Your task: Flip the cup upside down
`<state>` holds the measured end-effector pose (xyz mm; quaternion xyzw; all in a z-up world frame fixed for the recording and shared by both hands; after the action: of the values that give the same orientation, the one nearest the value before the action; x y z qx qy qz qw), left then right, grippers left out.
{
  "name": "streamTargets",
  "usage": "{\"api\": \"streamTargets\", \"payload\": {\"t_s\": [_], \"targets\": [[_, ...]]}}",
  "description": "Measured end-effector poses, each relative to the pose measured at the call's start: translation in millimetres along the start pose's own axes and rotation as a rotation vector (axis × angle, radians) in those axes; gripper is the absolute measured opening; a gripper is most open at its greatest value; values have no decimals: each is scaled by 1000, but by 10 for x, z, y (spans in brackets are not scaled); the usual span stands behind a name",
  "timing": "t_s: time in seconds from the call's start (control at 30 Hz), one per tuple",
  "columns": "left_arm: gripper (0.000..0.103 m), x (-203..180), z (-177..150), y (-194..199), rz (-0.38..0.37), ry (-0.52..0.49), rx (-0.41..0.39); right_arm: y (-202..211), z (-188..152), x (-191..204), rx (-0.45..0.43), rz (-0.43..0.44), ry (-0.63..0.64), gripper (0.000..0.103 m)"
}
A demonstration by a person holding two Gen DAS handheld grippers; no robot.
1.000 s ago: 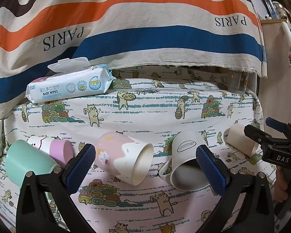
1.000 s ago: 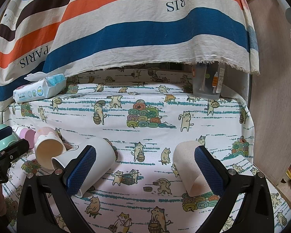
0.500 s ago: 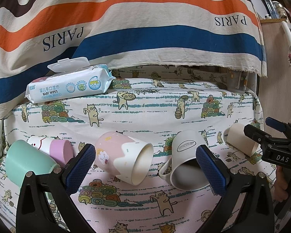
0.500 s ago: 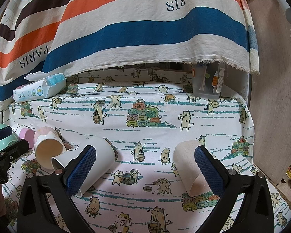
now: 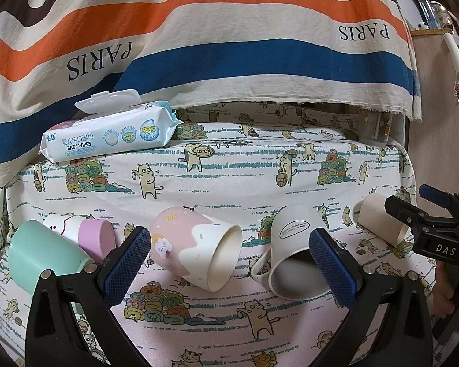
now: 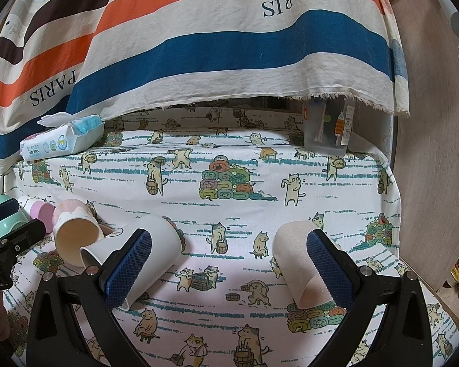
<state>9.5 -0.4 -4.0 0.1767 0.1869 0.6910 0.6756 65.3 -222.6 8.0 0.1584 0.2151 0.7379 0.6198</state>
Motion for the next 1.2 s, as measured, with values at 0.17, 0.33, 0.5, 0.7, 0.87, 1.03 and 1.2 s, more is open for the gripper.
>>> {"api": "streamTargets", "payload": {"t_s": [0.17,0.33,0.5,0.7,0.87,1.03,1.2], "targets": [[103,0,0,0,0,0,1,-2,1,-2,0,0,0,102],[103,1,2,-1,0,0,1,-1,2,-4,1,0,0,102],[103,1,3,-1,0,-1,1,0,3,-6,1,0,0,102],[103,1,4,-1,0,-1,1,1,-2,-4,1,0,0,102],[103,-1,5,-5,-2,-8,4,-5,18,26,-2,6,-2,102],[103,77,4,21,69,-29,-36,-15,20,-69,17,26,-45,102],[103,214,72,156,67,-5,-75,27,238,-227,116,74,-150,102]]}}
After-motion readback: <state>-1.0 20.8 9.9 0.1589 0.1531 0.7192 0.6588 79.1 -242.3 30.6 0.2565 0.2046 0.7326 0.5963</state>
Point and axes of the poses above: each gripper's, at about its wrist camera, not at the fingertips, and y roughly against the way its jaws point, x to its left, z to its top, the point moved 1 cm from there along -y, roughly the way its jaws point, and after that the axes turned 13 degrees about x, right-handed, at the moved point
